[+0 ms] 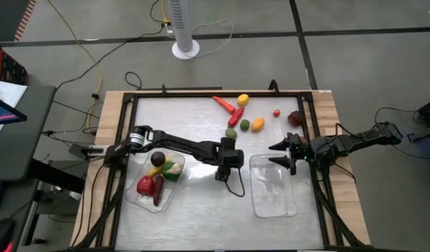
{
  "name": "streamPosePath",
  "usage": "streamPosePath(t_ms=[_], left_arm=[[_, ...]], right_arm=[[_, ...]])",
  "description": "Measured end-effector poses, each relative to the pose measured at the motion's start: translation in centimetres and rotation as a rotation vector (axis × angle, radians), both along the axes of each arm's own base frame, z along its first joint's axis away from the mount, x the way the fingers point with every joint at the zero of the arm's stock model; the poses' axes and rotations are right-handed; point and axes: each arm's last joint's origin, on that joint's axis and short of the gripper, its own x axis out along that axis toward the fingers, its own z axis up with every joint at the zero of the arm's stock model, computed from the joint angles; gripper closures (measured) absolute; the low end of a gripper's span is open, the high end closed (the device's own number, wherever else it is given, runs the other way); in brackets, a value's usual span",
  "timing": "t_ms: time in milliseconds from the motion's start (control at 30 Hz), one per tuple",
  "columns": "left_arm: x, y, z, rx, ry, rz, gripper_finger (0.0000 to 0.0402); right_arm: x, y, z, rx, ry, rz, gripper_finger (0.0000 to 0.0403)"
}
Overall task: Sort produce into baskets
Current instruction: Put the dark red chili pepper into the left transparent bin
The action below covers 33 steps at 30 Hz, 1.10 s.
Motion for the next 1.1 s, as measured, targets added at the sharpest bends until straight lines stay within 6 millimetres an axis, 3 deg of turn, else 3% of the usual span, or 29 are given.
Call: streamPosePath(t_ms=[167, 300, 533, 700, 900, 1100], left_arm=[[0.0, 0.4, 0.1, -0.006, 0.037, -0.055, 0.0126], [-0.1, 1.0, 0.2, -0.008, 0.036, -0.042, 0.016], [-0.1, 0.9, 0.3, -0.024, 0.032, -0.006, 0.0293], [-0.2, 0.7, 2.0, -0.047, 0.067, 0.019, 0.0381], [-0.1, 0.7, 3.7, -0.066, 0.082, 0.006, 0.0378], [-1.4, 0.7, 3.5, -0.062, 0.232, 0.013, 0.0375]], right_arm=[[0.0, 0.2, 0.0, 0.004, -0.006, 0.006, 0.0093], [-0.1, 0.4, 0.0, 0.024, -0.008, 0.006, 0.0093], [-0.2, 0.8, 0.1, 0.025, -0.01, 0.024, 0.0093], [-0.2, 0.9, 0.3, 0.015, -0.032, 0.012, 0.0093], [-0.1, 0.7, 1.1, -0.005, -0.071, 0.009, 0.0093], [-0.4, 0.7, 2.7, -0.054, -0.067, 0.021, 0.0093]])
